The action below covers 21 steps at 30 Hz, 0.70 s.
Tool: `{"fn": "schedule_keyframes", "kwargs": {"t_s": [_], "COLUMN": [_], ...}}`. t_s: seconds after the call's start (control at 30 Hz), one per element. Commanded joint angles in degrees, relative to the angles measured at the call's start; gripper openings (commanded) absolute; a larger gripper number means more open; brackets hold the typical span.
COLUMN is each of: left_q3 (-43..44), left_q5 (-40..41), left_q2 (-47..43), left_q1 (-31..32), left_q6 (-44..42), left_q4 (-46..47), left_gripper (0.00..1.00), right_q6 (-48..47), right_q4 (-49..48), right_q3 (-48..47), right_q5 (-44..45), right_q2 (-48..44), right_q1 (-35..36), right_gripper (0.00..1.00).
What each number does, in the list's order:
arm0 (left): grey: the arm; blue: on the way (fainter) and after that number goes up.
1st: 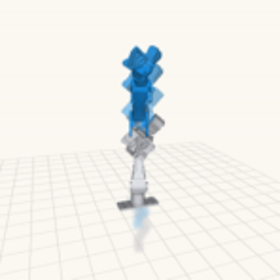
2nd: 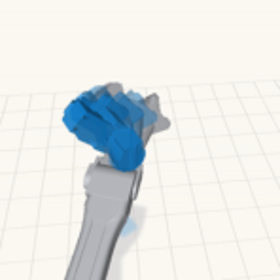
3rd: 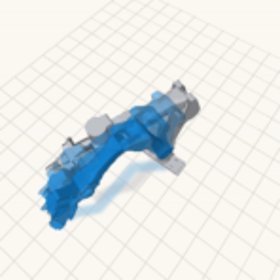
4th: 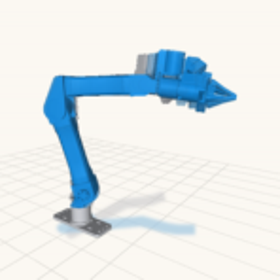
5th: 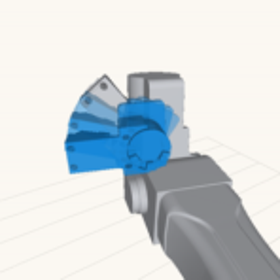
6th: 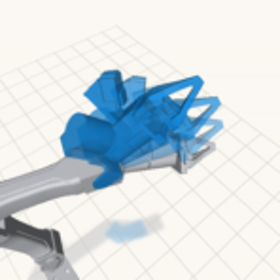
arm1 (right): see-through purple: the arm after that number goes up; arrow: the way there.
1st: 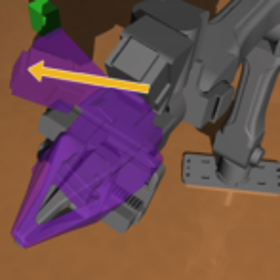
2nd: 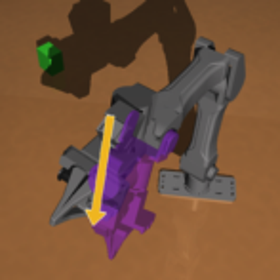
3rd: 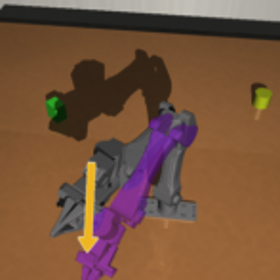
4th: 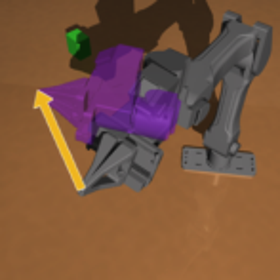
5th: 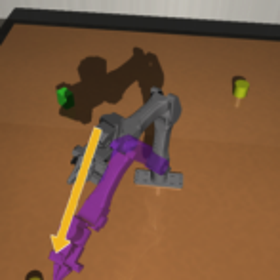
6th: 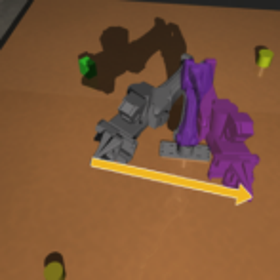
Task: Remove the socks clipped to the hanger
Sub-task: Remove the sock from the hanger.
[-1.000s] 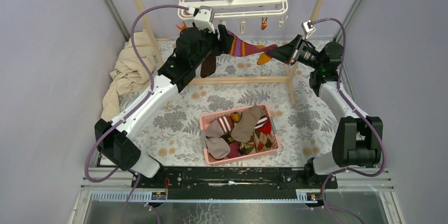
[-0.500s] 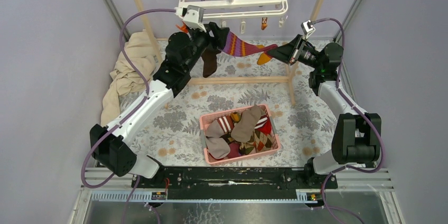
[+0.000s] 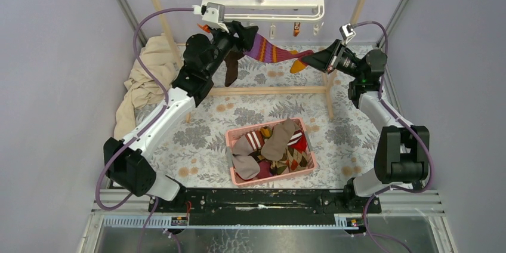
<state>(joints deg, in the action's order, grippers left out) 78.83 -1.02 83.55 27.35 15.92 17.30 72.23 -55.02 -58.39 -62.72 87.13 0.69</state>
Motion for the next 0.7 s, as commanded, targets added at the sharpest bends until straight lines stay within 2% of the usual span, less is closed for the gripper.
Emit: {"fn": "schedule_keyframes", "kwargs": {"t_s": [0.0, 0.17, 0.33, 0.57, 0.67], "left_q3": [0.21, 0.3, 0.58, 1.3, 1.52], "left_q5": [-2.49, -2.75, -2.06, -2.5, -2.59], "left_q2": [0.96, 1.33, 1.59, 2.43, 2.5], "left_q1": [-0.32, -0.42, -0.54, -0.64, -0.64], "left_q6": [1.21, 1.3, 1.99, 2.6, 2.7], "left_q4": [5.63, 6.02, 6.14, 6.56, 6.58], "left_gripper": [0.7, 0.65, 0.51, 0.4, 0.31], "right_q6": [1.71, 2.83, 3.44, 4.98, 5.12], "right_q4": [-5.29, -7.02, -8.07, -10.25, -10.48], "right_q3": [0.03, 0.28, 0.79, 1.31, 1.61], "right_q5": [-1.48, -1.7, -1.9, -2.08, -2.06], "right_q2": [0.45, 0.92, 1.17, 1.68, 1.77], "right_q1": [-0.34, -0.34, -0.34, -0.33, -0.32], "right_gripper": [0.0, 0.0, 0.0, 0.0, 0.0]}}
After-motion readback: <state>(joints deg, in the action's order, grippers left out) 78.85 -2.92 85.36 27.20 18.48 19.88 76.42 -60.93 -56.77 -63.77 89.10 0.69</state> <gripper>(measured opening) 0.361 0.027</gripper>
